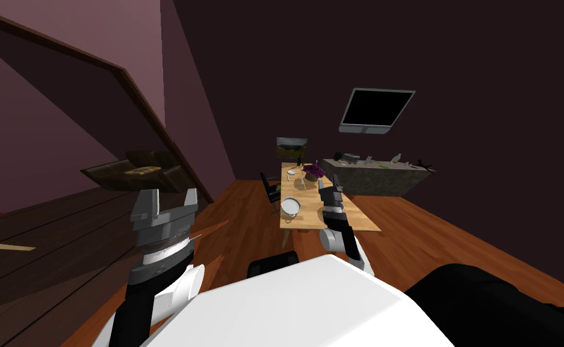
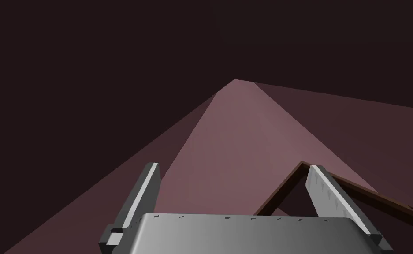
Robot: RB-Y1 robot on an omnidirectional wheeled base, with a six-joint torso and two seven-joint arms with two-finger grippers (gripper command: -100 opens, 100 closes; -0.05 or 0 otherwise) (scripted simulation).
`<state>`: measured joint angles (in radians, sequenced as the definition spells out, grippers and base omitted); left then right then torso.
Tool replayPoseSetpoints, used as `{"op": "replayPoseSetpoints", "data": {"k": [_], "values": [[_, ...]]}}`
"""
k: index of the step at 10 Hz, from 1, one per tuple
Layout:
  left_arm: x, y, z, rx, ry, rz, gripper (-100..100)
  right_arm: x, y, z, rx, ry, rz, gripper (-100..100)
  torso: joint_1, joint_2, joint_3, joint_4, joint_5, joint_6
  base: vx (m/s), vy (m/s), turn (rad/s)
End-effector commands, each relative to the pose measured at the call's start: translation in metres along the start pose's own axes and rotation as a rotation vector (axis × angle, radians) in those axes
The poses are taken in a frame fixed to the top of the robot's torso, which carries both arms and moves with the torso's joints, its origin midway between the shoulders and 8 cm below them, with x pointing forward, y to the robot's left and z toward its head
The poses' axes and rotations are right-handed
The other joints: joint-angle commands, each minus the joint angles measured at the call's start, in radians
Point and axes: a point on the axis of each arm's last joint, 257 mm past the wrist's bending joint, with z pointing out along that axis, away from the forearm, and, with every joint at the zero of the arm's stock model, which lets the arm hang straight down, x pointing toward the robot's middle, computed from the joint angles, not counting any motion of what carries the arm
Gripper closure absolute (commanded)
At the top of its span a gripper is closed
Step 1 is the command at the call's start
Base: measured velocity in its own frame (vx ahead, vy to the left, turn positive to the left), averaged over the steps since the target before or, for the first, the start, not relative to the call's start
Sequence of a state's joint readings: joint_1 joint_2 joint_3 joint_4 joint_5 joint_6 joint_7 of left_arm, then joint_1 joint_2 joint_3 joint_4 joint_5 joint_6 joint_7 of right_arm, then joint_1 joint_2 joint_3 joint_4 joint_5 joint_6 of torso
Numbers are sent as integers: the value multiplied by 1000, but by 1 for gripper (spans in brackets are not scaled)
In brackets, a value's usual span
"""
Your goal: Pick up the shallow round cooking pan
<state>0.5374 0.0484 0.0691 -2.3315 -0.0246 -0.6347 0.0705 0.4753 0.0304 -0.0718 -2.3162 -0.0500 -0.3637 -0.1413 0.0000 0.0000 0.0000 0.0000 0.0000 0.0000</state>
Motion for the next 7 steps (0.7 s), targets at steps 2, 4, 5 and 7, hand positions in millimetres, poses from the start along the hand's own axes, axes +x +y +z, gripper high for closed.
{"op": "replayPoseSetpoints", "data": {"k": [2,4,5,7], "values": [[0,0,0,0,0,0,0,2,-12,-4,41,56,-73,-100,2,0,0,0,0,0,5,76,13],[0,0,0,0,0,0,0,0,-30,-13,96,104,-162,-100,8,0,0,0,2,0,-5,151,12],[0,0,0,0,0,0,0,-3,-42,-19,130,127,-215,-100,10,1,0,0,2,0,14,208,22],[0,0,0,0,0,0,0,-14,-68,-35,211,174,-336,-100,16,0,0,0,3,0,-1,257,24]]}}
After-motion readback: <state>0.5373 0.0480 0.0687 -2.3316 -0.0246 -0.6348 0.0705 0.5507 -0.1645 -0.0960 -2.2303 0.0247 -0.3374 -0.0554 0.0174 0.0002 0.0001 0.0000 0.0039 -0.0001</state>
